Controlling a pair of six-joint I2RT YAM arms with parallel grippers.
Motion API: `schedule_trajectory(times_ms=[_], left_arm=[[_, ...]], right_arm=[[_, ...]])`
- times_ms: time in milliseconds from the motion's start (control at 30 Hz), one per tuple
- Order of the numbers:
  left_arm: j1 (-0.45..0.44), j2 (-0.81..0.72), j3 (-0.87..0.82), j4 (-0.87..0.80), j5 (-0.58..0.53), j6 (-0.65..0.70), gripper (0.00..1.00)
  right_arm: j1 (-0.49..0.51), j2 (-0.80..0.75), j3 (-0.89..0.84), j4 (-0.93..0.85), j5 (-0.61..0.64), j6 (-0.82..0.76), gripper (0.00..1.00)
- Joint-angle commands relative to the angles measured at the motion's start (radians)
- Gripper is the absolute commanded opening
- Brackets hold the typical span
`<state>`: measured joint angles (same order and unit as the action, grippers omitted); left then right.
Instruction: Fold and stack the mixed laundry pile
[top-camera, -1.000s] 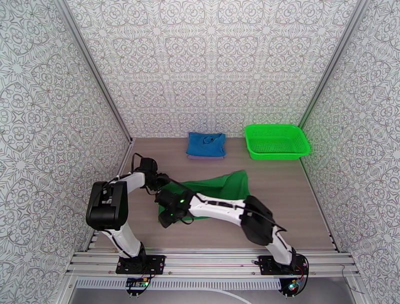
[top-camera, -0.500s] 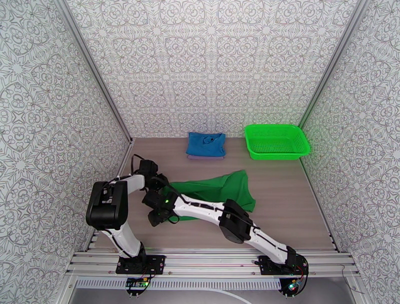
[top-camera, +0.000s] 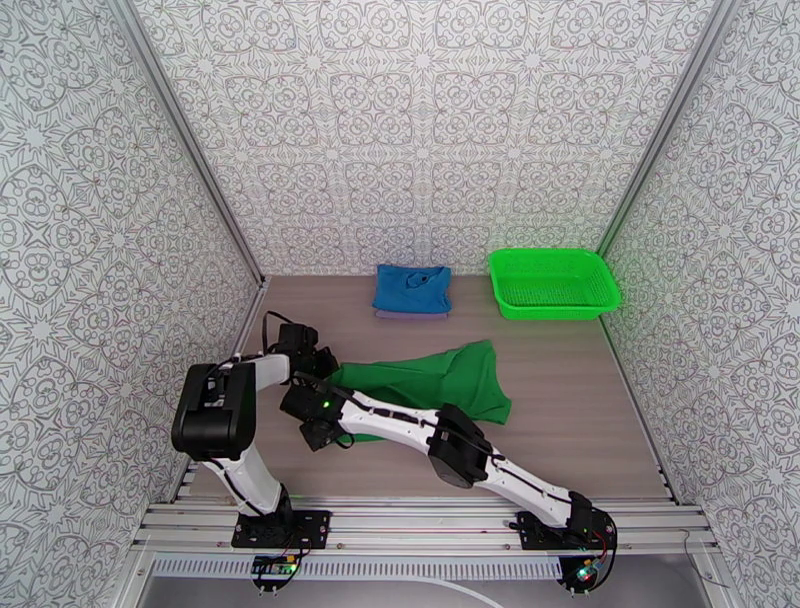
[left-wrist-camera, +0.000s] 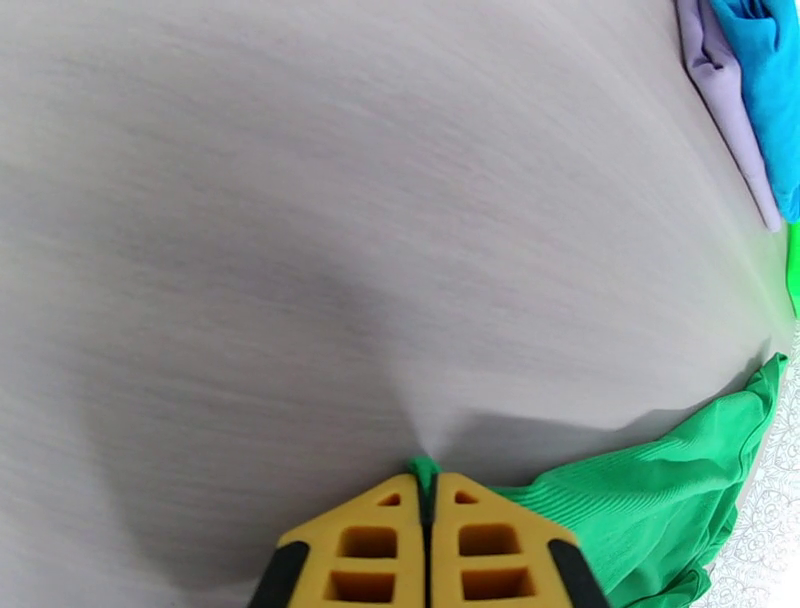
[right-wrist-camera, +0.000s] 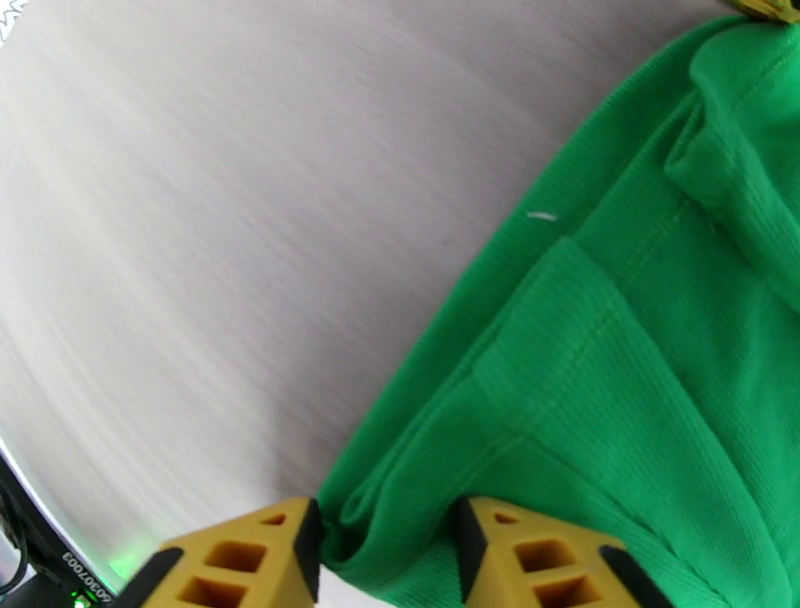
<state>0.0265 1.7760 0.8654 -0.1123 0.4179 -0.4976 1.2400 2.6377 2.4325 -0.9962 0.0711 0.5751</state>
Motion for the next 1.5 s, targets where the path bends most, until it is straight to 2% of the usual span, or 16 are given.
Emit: schedule_trajectory(times_ms=[0,167,233,400,567,800,933,1167,1467], left_arm=[[-0.027,0.017,-0.068,-0.052,0.038,-0.020,0.00],[-0.030,0.030,-0.092,-0.038,0.043,-0.024,0.00],[-0.031,0.044,-0.096,-0.034,0.054,-0.028,0.00],[-0.033,0.022,-0.102,-0.017,0.052,-0.047,0.00],[-0.058,-0.035,-0.058,-0.064,0.070,-0.056,0.00],[-0.148,-0.112,0.080,-0.220,0.046,-0.041,0.00],[-0.223,-0.124,0.190,-0.328,0.005,-0.028,0.00],[-0.351,-0.058,0.394,-0.456,-0.041,-0.024,0.00],[-0.493,0.152,0.641,-0.505,-0.030,-0.048,0.00]], right_arm=[[0.013,0.117,-0.046,-0.090,0.036,-0.006,0.32],[0.022,0.130,-0.092,-0.077,0.055,-0.021,0.06],[0.022,0.107,-0.134,-0.051,0.062,-0.023,0.00],[0.023,-0.015,-0.270,0.062,0.072,-0.030,0.00],[0.021,-0.203,-0.438,0.230,0.081,-0.015,0.00],[0.006,-0.403,-0.597,0.339,0.186,0.028,0.00],[-0.017,-0.552,-0.811,0.462,0.216,0.091,0.00],[-0.066,-0.785,-1.143,0.593,0.247,0.192,0.00],[-0.096,-0.964,-1.416,0.627,0.308,0.275,0.00]])
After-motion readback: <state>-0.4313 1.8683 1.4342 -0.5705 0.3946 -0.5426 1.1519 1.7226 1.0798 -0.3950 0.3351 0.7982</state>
